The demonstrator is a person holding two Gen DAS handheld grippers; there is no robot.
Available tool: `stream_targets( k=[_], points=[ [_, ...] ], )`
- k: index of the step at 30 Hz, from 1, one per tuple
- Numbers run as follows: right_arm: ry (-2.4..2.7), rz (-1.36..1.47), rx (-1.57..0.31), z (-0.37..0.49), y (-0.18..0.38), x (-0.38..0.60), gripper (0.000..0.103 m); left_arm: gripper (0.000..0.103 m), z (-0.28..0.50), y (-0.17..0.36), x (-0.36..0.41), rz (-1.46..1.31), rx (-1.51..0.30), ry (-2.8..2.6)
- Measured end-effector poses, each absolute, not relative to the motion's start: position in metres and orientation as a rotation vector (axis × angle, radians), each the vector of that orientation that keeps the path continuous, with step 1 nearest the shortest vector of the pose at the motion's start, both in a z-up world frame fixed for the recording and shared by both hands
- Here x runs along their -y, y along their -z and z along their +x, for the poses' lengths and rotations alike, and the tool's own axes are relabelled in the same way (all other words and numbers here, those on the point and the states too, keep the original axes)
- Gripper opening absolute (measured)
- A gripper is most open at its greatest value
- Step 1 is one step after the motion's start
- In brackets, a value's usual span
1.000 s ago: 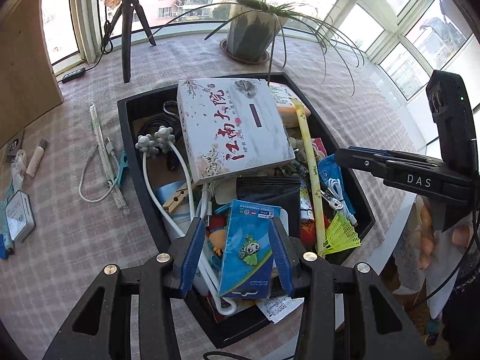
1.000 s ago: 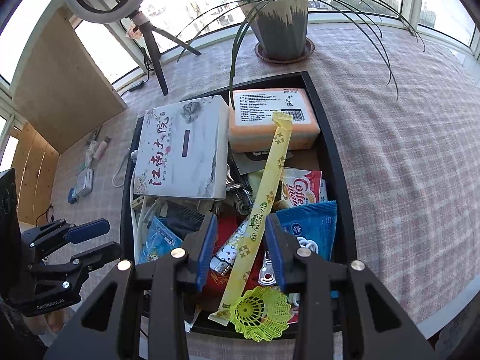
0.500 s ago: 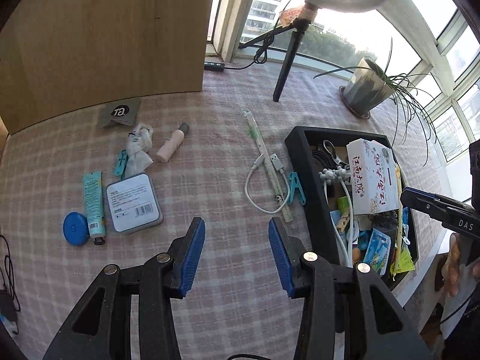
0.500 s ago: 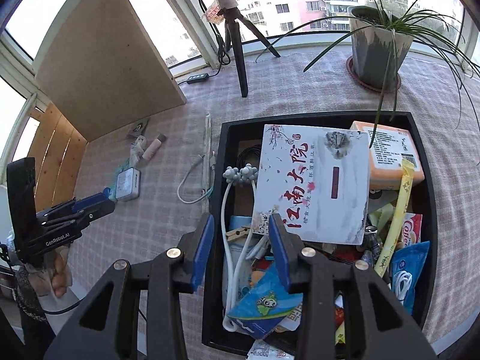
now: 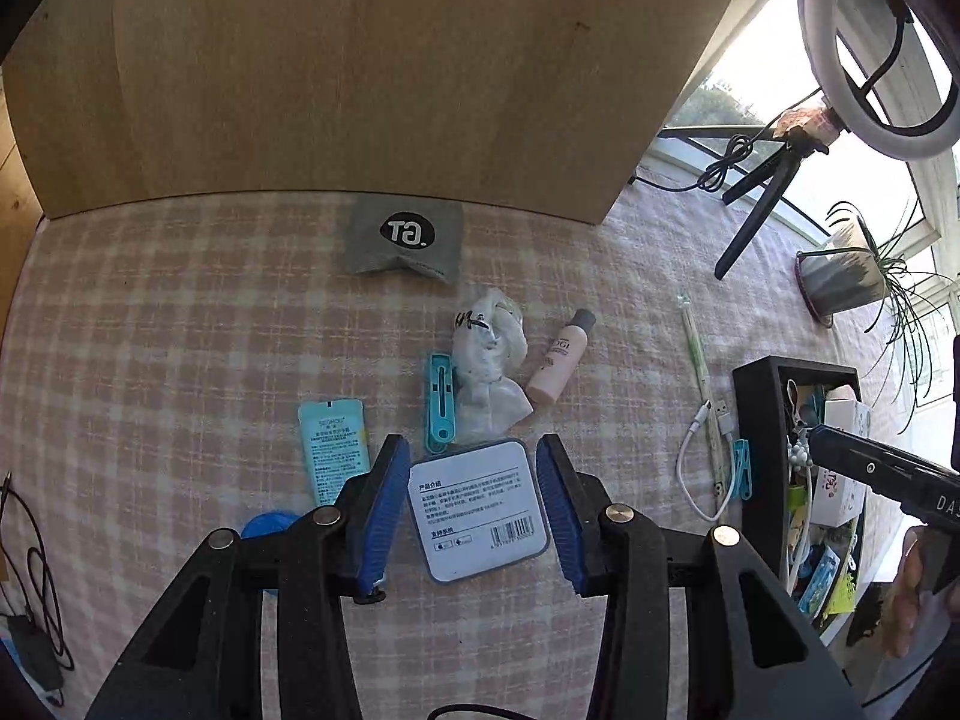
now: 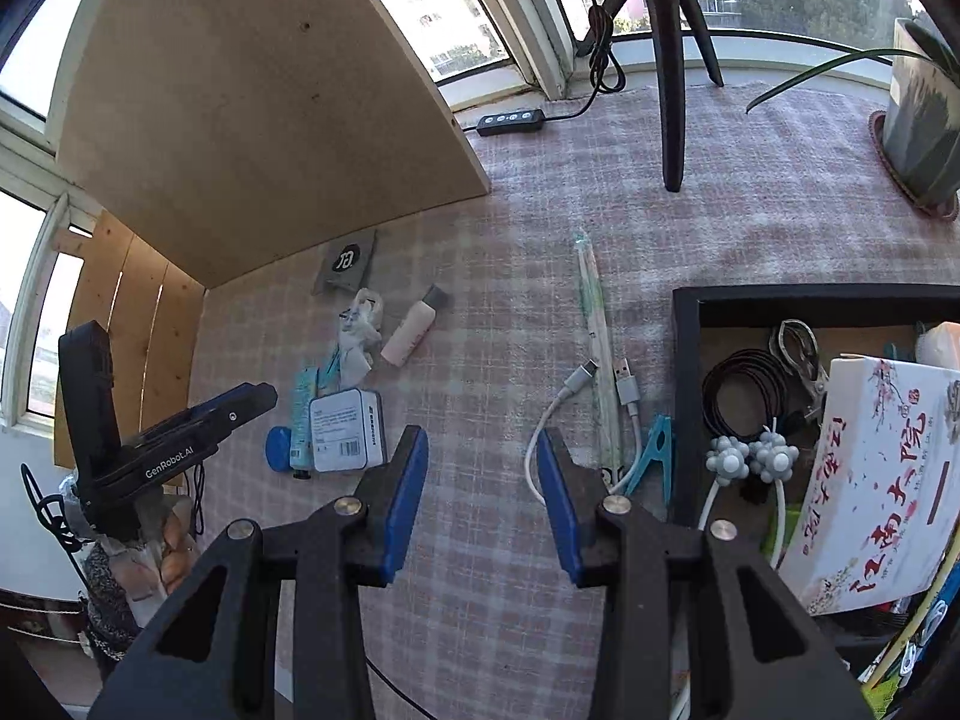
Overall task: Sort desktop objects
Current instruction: 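Grasp the white plastic bag with the left gripper while the right gripper grasps the pink bottle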
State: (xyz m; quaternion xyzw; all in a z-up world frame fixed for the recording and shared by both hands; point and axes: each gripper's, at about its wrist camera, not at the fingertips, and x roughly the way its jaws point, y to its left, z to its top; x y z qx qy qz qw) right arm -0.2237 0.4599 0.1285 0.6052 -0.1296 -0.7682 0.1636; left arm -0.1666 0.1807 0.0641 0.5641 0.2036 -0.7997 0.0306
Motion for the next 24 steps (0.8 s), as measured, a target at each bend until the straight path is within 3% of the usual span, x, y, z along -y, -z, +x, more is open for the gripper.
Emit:
stream_targets(
  k=[17,24],
  points=[
    [2.102,1.918,0.349,-0.308,-0.047,-0.378,0.037,0.041,-0.222,-0.017,-0.174,1.824,-0.809,2.437],
    [2.082,1.955,0.335,-0.318,-0.03,-0.362,0.037,0.038,-0.227,-0.006,-0.172,1.834,-0.769,2.41]
  ],
)
